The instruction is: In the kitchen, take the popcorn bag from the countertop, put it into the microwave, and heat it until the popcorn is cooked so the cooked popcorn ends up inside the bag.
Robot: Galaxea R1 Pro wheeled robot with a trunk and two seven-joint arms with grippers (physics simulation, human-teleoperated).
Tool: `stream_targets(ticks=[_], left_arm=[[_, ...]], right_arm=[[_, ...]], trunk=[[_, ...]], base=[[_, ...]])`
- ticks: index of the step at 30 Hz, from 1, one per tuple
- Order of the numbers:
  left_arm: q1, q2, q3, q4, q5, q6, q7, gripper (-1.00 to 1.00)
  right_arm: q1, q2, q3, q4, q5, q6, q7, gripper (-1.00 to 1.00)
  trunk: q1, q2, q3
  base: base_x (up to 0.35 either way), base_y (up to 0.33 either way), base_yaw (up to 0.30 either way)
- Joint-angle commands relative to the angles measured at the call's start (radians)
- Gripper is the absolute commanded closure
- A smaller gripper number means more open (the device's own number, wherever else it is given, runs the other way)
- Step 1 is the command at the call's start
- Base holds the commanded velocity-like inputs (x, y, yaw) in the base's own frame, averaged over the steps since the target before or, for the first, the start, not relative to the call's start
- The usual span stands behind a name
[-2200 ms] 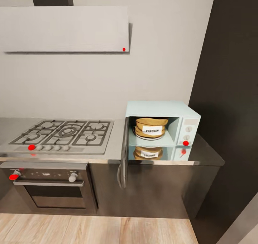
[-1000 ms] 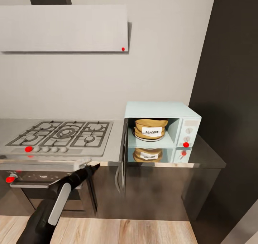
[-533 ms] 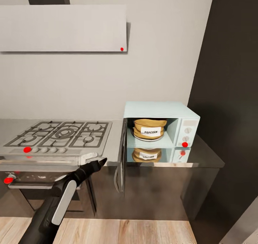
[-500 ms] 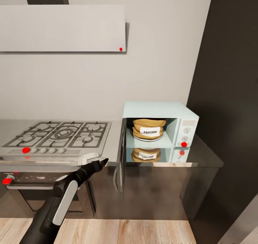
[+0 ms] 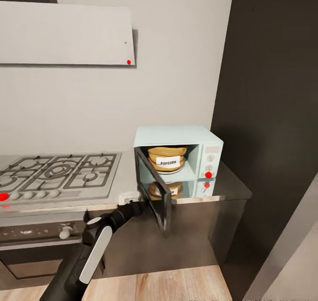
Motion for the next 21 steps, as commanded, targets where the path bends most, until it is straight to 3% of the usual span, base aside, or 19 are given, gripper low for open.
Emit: stream_targets(ticks=[1, 17, 19, 21], left_arm=[[0.000, -0.001, 0.001, -0.001, 0.007, 0.005, -0.002, -1.00], [0.000, -0.015, -0.002, -0.021, 0.006, 0.002, 0.012, -1.00], [0.000, -0.016, -0.002, -0.022, 0.006, 0.002, 0.026, -1.00], [0.000, -0.016, -0.003, -0.023, 0.007, 0.002, 0.077, -1.00]], right_arm=[[-0.002, -0.001, -0.009, 0.003, 0.009, -0.003, 0.002, -1.00], [-0.002, -0.002, -0.009, 0.002, 0.007, -0.003, 0.002, -1.00], [-0.002, -0.003, -0.009, 0.002, 0.008, -0.003, 0.002, -1.00], [-0.002, -0.003, -0.010, 0.002, 0.007, -0.002, 0.002, -1.00]], trunk=[[0.000, -0.001, -0.001], [0.000, -0.001, 0.006], [0.000, -0.001, 0.007], [0.000, -0.001, 0.007]], base=[[0.000, 0.000, -0.241], [0.000, 0.000, -0.241], [0.000, 0.000, -0.241], [0.000, 0.000, -0.241]])
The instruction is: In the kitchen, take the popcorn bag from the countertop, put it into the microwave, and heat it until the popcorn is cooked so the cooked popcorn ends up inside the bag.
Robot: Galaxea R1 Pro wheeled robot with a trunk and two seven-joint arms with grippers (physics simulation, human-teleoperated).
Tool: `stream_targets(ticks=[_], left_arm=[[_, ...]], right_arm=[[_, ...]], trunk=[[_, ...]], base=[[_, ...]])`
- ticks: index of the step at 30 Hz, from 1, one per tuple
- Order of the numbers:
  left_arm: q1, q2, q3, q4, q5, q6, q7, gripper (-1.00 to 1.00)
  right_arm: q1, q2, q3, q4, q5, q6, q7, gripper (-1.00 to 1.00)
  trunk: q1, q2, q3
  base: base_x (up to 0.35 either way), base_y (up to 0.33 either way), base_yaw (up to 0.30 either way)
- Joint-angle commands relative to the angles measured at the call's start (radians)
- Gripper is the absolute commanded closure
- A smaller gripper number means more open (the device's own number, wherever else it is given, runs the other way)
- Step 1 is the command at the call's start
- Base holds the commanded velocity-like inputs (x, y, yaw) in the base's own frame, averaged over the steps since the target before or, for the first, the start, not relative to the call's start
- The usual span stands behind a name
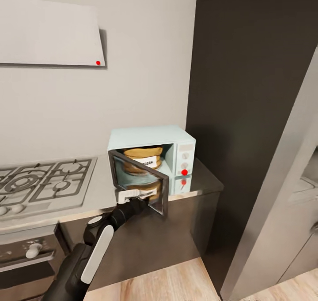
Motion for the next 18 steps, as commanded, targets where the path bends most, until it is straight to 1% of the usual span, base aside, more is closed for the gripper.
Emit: stream_targets(ticks=[1, 4, 5, 8, 13, 18], left_arm=[[0.000, -0.001, 0.000, -0.002, 0.011, 0.004, 0.029, -1.00], [0.000, -0.023, -0.002, -0.002, 0.012, 0.004, 0.052, -1.00], [0.000, -0.026, -0.013, -0.002, 0.011, 0.003, 0.055, -1.00], [0.000, -0.027, -0.031, -0.001, 0.008, 0.000, 0.056, -1.00], [0.000, -0.028, -0.037, 0.000, -0.028, -0.027, 0.058, -1.00], [0.000, -0.028, -0.037, 0.002, -0.032, -0.028, 0.056, -1.00]], right_arm=[[-0.002, 0.000, -0.008, 0.003, 0.009, -0.002, 0.002, -1.00], [-0.002, 0.002, -0.008, 0.004, 0.009, -0.001, 0.002, -1.00], [-0.002, 0.000, -0.008, 0.003, 0.009, 0.001, 0.002, -1.00], [-0.002, -0.001, -0.007, 0.002, 0.010, 0.002, 0.001, -1.00], [-0.002, -0.001, -0.008, 0.002, 0.010, -0.002, 0.000, -1.00], [-0.002, 0.000, -0.008, 0.002, 0.010, -0.004, 0.000, -1.00]], trunk=[[0.000, -0.001, -0.001], [0.000, -0.001, -0.001], [0.000, -0.001, -0.001], [0.000, -0.001, -0.001], [0.000, -0.001, -0.001], [0.000, -0.001, -0.001]], base=[[0.000, 0.000, -0.241], [0.000, 0.000, -0.241], [0.000, 0.000, -0.100], [0.000, 0.000, -0.038], [0.000, 0.000, -0.003], [0.000, -0.022, 0.000]])
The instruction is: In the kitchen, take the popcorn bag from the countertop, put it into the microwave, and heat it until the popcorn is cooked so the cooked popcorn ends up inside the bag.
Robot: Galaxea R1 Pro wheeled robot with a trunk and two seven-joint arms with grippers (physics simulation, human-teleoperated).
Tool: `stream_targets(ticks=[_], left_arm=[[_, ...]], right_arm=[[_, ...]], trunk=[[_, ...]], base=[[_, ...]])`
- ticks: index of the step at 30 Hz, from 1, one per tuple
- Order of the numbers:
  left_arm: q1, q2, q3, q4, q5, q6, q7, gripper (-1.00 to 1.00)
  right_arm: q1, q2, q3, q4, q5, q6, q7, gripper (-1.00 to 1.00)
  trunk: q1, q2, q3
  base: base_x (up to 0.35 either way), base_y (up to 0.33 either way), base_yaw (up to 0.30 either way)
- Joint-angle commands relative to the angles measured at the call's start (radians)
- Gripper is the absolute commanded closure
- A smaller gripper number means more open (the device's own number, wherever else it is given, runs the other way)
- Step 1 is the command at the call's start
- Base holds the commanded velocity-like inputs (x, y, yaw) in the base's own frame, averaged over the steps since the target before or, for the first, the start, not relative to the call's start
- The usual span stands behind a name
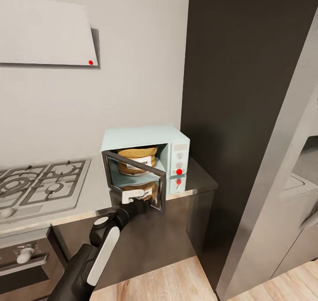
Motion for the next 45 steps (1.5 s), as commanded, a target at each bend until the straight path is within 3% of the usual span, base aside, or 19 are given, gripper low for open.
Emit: stream_targets(ticks=[1, 37, 41, 45], left_arm=[[-0.001, 0.000, -0.001, 0.000, 0.012, 0.004, 0.009, -1.00], [-0.001, 0.004, 0.008, -0.003, 0.007, 0.001, 0.014, -1.00], [-0.001, 0.003, 0.005, -0.003, 0.009, 0.001, 0.079, -1.00], [-0.001, 0.002, 0.002, -0.005, 0.010, 0.001, 0.097, -1.00]], right_arm=[[-0.001, -0.001, -0.008, 0.003, 0.009, -0.003, 0.002, -1.00], [-0.001, 0.000, -0.009, 0.004, 0.009, -0.004, 0.003, -1.00], [-0.001, 0.000, -0.009, 0.004, 0.009, -0.004, 0.002, -1.00], [-0.001, 0.000, -0.009, 0.004, 0.009, -0.005, 0.003, -1.00]], trunk=[[0.000, -0.001, -0.001], [0.000, -0.001, -0.001], [0.000, -0.001, -0.001], [0.000, -0.001, -0.001]], base=[[0.006, -0.090, 0.000], [0.228, -0.137, 0.000], [0.133, -0.002, 0.000], [-0.046, 0.000, 0.000]])
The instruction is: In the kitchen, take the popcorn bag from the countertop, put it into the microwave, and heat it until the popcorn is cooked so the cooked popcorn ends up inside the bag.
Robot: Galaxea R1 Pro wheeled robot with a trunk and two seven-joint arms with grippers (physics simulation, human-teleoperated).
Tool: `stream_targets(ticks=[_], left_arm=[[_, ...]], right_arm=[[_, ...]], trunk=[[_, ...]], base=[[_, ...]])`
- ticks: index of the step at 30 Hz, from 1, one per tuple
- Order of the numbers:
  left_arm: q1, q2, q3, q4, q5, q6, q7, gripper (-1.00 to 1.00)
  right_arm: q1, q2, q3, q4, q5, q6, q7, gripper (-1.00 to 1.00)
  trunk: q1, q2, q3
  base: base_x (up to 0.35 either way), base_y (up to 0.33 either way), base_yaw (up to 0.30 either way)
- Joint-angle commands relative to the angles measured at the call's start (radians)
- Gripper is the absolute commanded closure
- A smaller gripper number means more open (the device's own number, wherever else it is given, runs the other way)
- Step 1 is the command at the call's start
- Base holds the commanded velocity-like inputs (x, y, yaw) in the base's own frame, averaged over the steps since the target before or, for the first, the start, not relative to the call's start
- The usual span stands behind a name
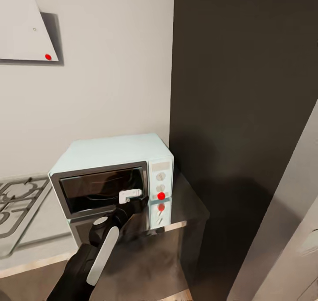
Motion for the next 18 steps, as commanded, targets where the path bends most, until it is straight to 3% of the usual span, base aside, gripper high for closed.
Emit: stream_targets(ticks=[1, 14, 18], left_arm=[[-0.001, 0.000, -0.001, -0.002, 0.011, 0.003, 0.010, -1.00], [-0.001, -0.001, -0.004, -0.001, 0.011, 0.005, 0.014, -1.00], [-0.001, -0.001, -0.005, 0.001, 0.011, 0.004, 0.012, -1.00]], right_arm=[[-0.001, -0.001, -0.008, 0.003, 0.009, -0.003, 0.002, -1.00], [-0.001, 0.000, -0.007, 0.003, 0.009, -0.004, 0.002, -1.00], [-0.001, 0.001, -0.007, 0.003, 0.009, -0.004, 0.001, -1.00]], trunk=[[0.000, -0.001, -0.001], [0.000, -0.001, -0.001], [0.000, -0.001, -0.001]], base=[[-0.249, 0.000, 0.000], [-0.331, 0.000, 0.000], [-0.153, 0.000, 0.000]])
